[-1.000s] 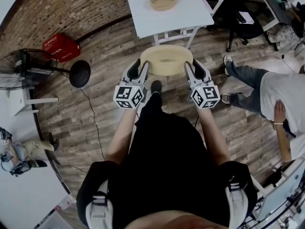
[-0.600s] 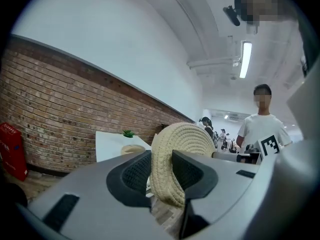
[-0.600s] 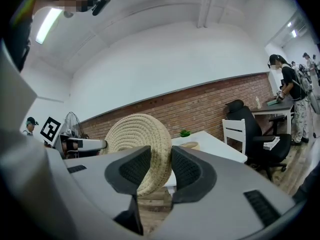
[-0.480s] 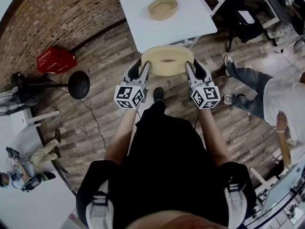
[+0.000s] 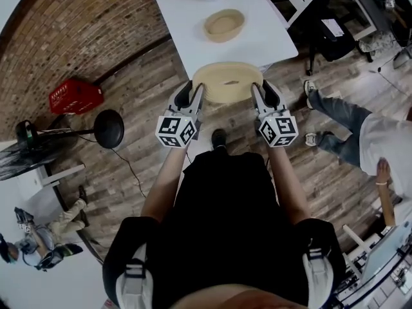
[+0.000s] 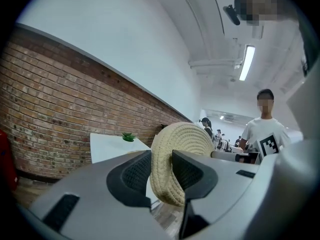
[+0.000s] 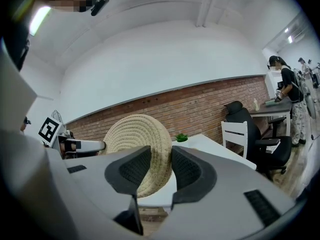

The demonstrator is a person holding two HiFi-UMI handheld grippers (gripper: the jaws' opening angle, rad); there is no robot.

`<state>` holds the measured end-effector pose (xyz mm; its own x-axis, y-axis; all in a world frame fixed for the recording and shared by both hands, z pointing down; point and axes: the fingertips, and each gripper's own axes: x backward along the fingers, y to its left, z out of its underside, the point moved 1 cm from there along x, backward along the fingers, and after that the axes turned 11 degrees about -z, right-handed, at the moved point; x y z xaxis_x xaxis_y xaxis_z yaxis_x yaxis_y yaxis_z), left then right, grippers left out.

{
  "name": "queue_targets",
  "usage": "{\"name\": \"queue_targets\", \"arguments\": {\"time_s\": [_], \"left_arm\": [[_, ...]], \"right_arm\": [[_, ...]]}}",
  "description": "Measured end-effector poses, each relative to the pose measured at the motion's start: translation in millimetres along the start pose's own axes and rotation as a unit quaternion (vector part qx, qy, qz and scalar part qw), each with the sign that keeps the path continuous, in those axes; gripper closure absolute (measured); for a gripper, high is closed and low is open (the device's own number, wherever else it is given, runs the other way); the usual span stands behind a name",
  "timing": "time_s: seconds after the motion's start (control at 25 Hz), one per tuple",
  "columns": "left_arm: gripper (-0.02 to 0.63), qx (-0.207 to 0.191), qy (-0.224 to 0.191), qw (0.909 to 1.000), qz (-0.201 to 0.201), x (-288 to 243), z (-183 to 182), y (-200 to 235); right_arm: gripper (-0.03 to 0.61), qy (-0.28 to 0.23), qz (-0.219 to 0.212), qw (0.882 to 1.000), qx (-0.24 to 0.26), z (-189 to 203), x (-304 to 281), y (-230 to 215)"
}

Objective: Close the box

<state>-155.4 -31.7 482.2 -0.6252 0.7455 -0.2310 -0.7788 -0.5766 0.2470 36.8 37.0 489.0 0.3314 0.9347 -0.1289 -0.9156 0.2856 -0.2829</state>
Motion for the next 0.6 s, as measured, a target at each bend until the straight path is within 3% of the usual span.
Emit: {"name": "queue_targets", "arguments": {"time_s": [0.6], "left_arm": [[0.477, 0.013, -0.002, 0.9999, 0.005, -64.5, -21.2, 36.3]], "right_arm": [[0.453, 0.002, 0.004, 1.0, 0.008, -22.1, -66.7, -30.3]]}}
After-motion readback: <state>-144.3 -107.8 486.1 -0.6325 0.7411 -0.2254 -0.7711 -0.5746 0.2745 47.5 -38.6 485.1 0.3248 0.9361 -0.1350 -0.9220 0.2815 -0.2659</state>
